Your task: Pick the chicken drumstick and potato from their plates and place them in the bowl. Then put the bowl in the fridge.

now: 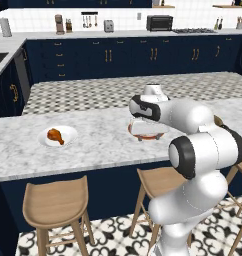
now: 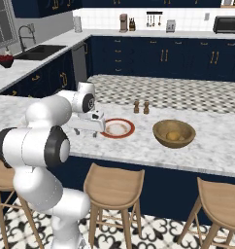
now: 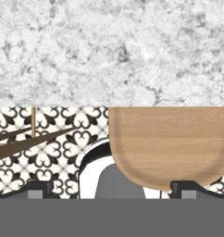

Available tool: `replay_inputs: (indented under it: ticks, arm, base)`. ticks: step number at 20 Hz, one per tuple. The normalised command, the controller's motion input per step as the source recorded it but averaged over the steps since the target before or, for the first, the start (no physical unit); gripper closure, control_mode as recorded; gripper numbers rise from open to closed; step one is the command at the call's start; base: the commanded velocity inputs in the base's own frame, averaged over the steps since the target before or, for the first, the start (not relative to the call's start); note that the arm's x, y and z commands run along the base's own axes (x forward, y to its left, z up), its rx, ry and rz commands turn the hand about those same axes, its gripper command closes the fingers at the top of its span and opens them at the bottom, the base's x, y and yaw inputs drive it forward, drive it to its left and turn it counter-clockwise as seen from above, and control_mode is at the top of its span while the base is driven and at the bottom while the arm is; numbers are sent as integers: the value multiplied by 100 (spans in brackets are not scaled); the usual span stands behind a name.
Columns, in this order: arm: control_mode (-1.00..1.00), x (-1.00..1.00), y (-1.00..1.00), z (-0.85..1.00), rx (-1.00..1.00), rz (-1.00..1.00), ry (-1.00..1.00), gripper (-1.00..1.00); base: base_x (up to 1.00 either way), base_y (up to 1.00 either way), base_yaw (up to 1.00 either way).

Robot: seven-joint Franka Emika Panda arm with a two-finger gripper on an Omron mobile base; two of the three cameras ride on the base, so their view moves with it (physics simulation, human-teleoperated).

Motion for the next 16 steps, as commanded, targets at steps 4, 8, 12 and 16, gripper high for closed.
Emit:
replay_inputs:
  ticks: [4, 8, 12, 16]
  arm:
    - [100, 0, 0, 0, 0, 0, 0, -100]
    - [100, 0, 0, 0, 0, 0, 0, -100]
    - [100, 0, 0, 0, 0, 0, 0, -100]
    - [100, 0, 0, 0, 0, 0, 0, -100]
  base:
    - [0, 0, 0]
    - [0, 0, 0]
    - [0, 0, 0]
    - [0, 0, 0]
